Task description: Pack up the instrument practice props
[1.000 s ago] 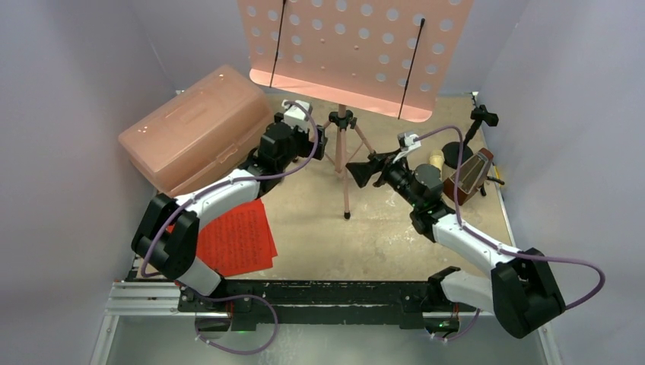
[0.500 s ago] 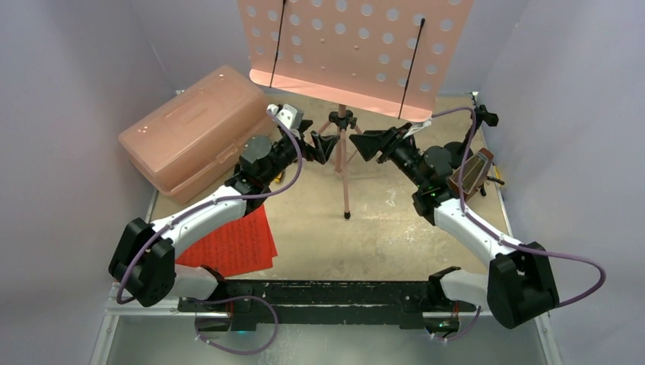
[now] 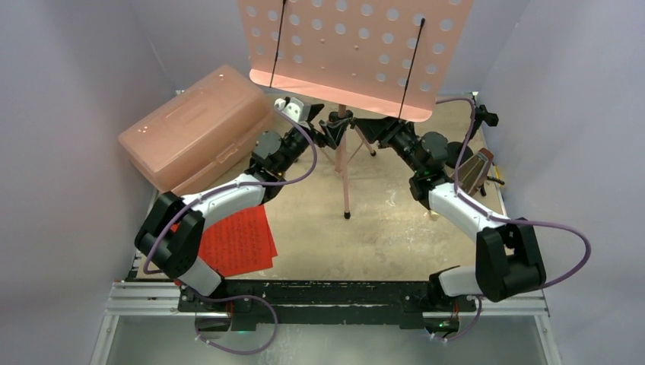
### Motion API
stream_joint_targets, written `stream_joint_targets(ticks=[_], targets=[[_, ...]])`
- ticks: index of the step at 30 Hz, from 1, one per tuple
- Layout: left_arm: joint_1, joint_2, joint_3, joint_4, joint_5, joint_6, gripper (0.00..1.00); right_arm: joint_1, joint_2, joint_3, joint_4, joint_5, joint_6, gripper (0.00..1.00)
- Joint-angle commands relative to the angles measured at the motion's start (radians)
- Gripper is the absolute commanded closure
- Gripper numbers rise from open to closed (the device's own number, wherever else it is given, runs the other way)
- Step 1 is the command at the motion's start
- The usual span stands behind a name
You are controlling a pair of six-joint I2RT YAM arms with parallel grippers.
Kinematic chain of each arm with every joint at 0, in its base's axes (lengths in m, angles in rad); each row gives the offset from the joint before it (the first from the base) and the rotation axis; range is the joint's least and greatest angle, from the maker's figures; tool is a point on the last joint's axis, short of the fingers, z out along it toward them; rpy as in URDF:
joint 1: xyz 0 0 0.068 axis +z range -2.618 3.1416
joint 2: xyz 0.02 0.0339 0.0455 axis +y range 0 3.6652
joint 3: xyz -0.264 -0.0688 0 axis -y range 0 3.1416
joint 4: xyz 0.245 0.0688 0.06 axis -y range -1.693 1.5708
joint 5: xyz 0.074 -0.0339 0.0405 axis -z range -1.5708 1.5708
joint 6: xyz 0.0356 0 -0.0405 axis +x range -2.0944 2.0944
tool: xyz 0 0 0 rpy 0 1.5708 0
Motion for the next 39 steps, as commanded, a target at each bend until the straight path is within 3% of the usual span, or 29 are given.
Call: stream_joint_targets(ticks=[1, 6, 15, 19, 22, 24, 29, 34, 39], targets=[[-0.001, 0.030, 0.075, 0.156, 0.026, 0.034, 0.14, -0.006, 0.020, 0.064, 0.102, -0.050, 0.033, 0.50], [-0.002, 0.063, 0.119, 0.146, 0.033, 0.059, 0.21, -0.004, 0.066, 0.085, 0.114, -0.108, 0.043, 0.55], [-0.002, 0.075, 0.147, 0.115, 0.057, 0.074, 0.64, -0.005, 0.114, 0.074, 0.182, -0.207, 0.014, 0.73], [-0.003, 0.064, 0.159, 0.099, 0.077, 0.075, 0.79, -0.006, 0.125, 0.068, 0.209, -0.258, -0.062, 0.83], [-0.002, 0.063, 0.191, 0.065, 0.088, 0.061, 0.90, -0.006, 0.128, 0.072, 0.204, -0.271, -0.149, 0.98], [-0.002, 0.069, 0.226, 0.020, 0.093, 0.050, 0.96, -0.006, 0.126, 0.076, 0.199, -0.269, -0.226, 1.00], [-0.001, 0.085, 0.307, -0.089, 0.086, 0.022, 0.99, -0.007, 0.104, 0.020, 0.281, -0.226, -0.471, 1.00], [-0.001, 0.094, 0.357, -0.153, 0.084, -0.004, 1.00, -0.006, 0.090, -0.150, 0.645, -0.155, -0.743, 1.00], [-0.002, 0.090, 0.385, -0.190, 0.083, -0.017, 1.00, -0.007, 0.135, -0.163, 0.767, -0.250, -0.946, 1.00]])
